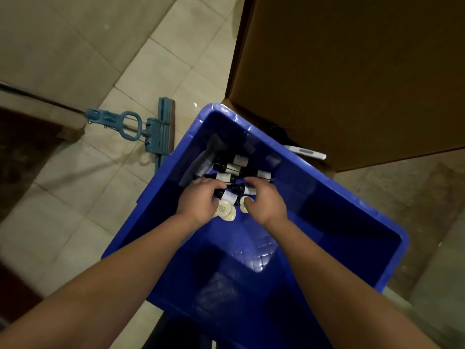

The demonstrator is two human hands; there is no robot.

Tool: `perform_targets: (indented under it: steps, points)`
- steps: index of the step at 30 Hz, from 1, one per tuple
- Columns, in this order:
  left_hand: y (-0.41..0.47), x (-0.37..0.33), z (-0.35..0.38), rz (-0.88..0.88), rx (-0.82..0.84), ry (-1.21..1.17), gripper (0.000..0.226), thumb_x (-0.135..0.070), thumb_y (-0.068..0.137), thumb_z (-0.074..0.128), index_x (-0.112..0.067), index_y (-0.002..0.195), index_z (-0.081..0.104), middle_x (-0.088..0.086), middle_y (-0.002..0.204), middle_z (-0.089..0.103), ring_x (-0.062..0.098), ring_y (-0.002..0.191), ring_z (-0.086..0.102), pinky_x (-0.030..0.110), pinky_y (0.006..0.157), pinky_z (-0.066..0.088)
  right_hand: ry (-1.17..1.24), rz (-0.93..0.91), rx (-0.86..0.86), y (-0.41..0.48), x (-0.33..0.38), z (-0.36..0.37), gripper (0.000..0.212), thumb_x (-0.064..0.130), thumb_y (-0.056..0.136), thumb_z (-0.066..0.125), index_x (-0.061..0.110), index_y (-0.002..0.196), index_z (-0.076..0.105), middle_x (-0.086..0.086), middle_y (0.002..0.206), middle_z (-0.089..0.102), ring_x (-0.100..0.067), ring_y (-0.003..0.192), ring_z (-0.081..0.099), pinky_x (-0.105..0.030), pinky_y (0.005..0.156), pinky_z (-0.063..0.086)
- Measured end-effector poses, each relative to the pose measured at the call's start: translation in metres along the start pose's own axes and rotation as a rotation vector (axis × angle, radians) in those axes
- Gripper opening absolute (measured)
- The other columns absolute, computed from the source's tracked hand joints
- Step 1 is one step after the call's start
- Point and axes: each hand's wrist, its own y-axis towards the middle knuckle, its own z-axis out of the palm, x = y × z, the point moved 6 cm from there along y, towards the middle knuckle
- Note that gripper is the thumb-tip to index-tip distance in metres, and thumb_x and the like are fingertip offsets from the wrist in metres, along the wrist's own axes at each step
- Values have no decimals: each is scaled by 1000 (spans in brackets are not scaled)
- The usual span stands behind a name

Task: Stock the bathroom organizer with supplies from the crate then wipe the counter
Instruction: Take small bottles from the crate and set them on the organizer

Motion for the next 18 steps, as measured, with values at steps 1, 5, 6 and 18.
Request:
perform_targets:
  steps: [1,5,6,18]
  points:
    - [1,-1,1,24,-11,42,43,-6,89,58,-24,127,60,-4,131,58,17,125,46,30,102,40,-12,3,-3,2,0,3,57,12,87,57,24,142,46,1,143,50,-21,134,39,-34,97,45]
    - [5,-4,9,84,-19,313,47,-6,88,54,-28,130,56,-6,128,59,17,121,48,31,101,36,-66,9,1,7,-1,14,55,12,88,56,24,141,48,1,141,50,-22,132,39,-35,97,45]
    - [6,-4,11,95,-19,372,47,-8,89,53,-29,131,54,-7,129,59,17,121,48,31,100,35,-80,10,0,8,-1,16,53,12,89,56,24,140,49,0,140,50,-22,131,40,-36,97,45]
    - [2,-1,29,213,43,664,41,-21,87,60,-25,126,50,-2,119,52,21,118,41,33,102,29,-165,73,-14,8,-5,31,38,8,88,53,18,125,55,-6,120,51,-25,118,44,-35,80,45]
